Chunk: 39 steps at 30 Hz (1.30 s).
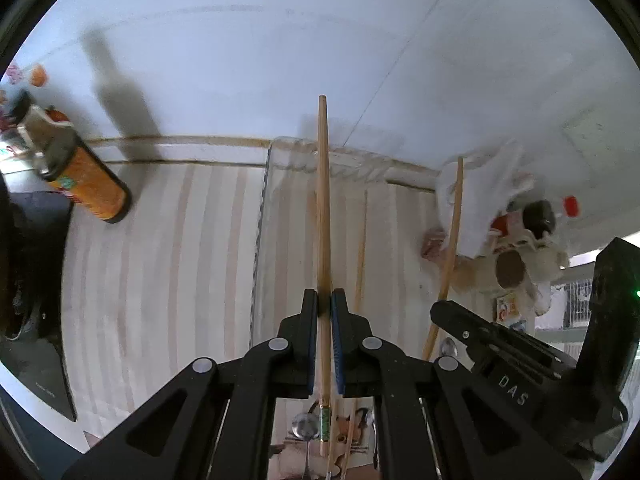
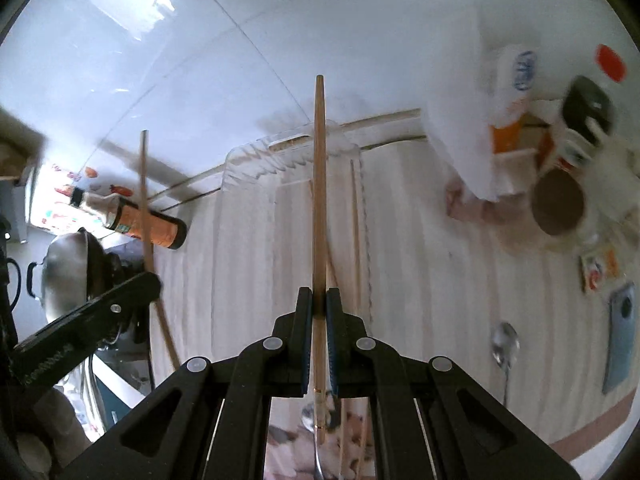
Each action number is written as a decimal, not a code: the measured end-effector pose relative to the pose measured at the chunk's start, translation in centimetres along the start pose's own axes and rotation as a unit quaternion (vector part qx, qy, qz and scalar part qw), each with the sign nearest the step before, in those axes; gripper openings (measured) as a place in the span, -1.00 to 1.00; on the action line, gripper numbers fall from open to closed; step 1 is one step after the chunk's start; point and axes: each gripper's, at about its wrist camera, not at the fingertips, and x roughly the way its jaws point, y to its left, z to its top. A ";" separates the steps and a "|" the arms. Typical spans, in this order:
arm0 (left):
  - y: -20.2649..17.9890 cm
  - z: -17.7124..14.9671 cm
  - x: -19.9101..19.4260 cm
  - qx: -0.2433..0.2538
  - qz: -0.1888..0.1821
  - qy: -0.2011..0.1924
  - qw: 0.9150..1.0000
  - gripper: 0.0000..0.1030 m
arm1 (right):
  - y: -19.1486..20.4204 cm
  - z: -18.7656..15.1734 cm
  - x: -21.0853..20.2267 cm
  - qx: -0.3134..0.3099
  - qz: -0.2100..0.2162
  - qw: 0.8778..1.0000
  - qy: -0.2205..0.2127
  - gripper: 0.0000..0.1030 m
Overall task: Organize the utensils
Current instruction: 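Carry both chopsticks to the clear rack and release them inside, then grasp a wooden chopstick with each tool from the placemat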
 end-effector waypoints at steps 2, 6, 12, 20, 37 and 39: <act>0.2 1.1 1.6 -0.001 -0.004 0.025 1.000 -0.91 | 0.2 1.3 1.7 0.002 -0.003 1.000 0.014 -0.87; 1.1 2.0 3.8 -0.024 0.005 0.057 0.998 -0.88 | 0.3 3.0 4.4 0.004 -0.015 0.999 0.032 -0.86; 1.8 1.6 3.0 -0.020 0.043 0.037 0.998 -0.57 | 0.3 3.9 6.3 -0.001 -0.034 0.998 0.052 -0.52; 1.7 -1.0 -0.4 0.017 0.141 -0.077 0.987 0.66 | -0.4 2.5 3.2 -0.015 -0.059 0.998 0.015 -0.20; 1.0 -13.9 0.5 0.034 0.170 -0.085 0.981 1.00 | -7.0 -8.6 -3.6 0.032 -0.095 0.993 -0.064 0.10; 0.8 -16.1 2.1 0.049 0.177 -0.063 0.981 1.00 | -7.7 -10.4 -3.0 0.040 -0.088 0.994 -0.050 -0.28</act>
